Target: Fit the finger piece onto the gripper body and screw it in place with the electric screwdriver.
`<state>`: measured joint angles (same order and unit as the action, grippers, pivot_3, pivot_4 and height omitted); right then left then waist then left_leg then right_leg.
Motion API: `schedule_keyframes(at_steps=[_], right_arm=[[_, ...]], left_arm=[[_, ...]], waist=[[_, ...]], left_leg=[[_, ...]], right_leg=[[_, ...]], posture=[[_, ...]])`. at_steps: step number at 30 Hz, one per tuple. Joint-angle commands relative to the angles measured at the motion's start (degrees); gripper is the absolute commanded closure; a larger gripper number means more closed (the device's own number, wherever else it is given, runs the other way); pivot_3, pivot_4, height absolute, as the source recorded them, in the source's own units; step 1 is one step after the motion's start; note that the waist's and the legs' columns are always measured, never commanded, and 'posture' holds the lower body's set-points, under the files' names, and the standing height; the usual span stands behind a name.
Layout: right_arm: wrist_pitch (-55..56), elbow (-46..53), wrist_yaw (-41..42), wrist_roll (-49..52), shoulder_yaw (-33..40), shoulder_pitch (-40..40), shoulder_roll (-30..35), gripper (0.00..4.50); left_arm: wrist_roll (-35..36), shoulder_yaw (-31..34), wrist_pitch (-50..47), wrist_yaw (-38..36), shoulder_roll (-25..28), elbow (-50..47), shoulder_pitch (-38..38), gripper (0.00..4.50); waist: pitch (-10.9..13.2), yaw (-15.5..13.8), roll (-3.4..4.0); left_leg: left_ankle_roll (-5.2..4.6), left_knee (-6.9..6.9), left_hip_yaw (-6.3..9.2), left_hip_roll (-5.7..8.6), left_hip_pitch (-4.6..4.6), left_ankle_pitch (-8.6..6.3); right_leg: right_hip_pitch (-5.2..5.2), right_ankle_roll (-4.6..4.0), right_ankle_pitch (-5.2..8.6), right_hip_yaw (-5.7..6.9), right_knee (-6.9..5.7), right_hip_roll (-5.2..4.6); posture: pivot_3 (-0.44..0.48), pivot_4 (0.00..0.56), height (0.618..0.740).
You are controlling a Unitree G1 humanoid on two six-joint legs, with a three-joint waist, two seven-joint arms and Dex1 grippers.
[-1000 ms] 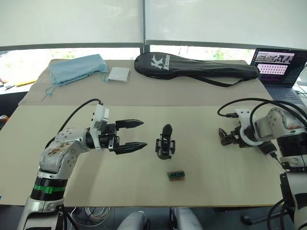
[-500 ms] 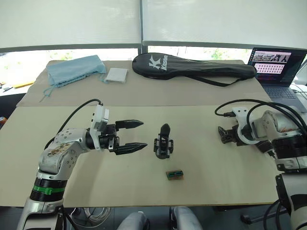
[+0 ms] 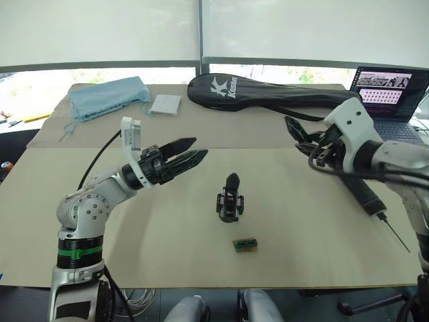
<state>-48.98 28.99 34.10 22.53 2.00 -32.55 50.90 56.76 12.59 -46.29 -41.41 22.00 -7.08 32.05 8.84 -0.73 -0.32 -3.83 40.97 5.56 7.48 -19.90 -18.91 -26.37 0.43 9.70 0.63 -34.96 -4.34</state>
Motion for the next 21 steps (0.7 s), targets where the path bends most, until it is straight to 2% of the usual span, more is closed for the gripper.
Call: schedule_keyframes(at_steps=[1, 5, 9, 21], right_arm=[[5.3, 9.2, -1.7, -1.5, -2.3, -1.9, -3.3, 3.35], [6.8, 9.2, -1.6, -4.3, -5.1, -3.0, -4.4, 3.35], [7.3, 9.4, -1.7, -6.3, -6.7, -3.8, -5.4, 3.35], [6.5, 9.1, -2.7, -11.1, -8.2, -3.7, -6.7, 3.35]], left_arm=[[2.0, -0.5, -0.2, 6.8, -5.7, 1.1, 4.9, 0.0], [-0.9, -4.1, 2.1, 7.1, -10.6, 1.8, 6.9, 0.0], [-0.2, -3.7, 3.0, 8.2, -14.0, 1.8, 7.2, 0.0], [0.2, -3.7, 5.0, 10.5, -17.8, -0.5, 6.0, 0.0]], waist=[[0.0, -0.1, -0.03], [0.0, -0.1, -0.03], [0.0, 0.0, -0.04], [0.0, 0.0, -0.04]], left_leg=[[0.01, 0.03, 0.0, 0.0, 0.0, 0.01], [0.02, 0.07, 0.0, 0.03, 0.0, 0.01], [0.04, 0.08, 0.0, 0.08, 0.0, 0.03], [0.15, 0.05, 0.0, 0.04, 0.03, 0.09]], right_leg=[[0.01, 0.0, 0.0, 0.0, -0.02, 0.0], [0.02, 0.0, 0.0, 0.01, -0.03, -0.02], [0.01, 0.01, -0.01, 0.01, -0.03, -0.03], [0.0, -0.01, -0.01, -0.04, -0.05, -0.01]], posture=[[0.0, 0.15, 0.74], [0.0, 0.15, 0.74], [0.0, 0.15, 0.74], [0.0, 0.15, 0.74]])
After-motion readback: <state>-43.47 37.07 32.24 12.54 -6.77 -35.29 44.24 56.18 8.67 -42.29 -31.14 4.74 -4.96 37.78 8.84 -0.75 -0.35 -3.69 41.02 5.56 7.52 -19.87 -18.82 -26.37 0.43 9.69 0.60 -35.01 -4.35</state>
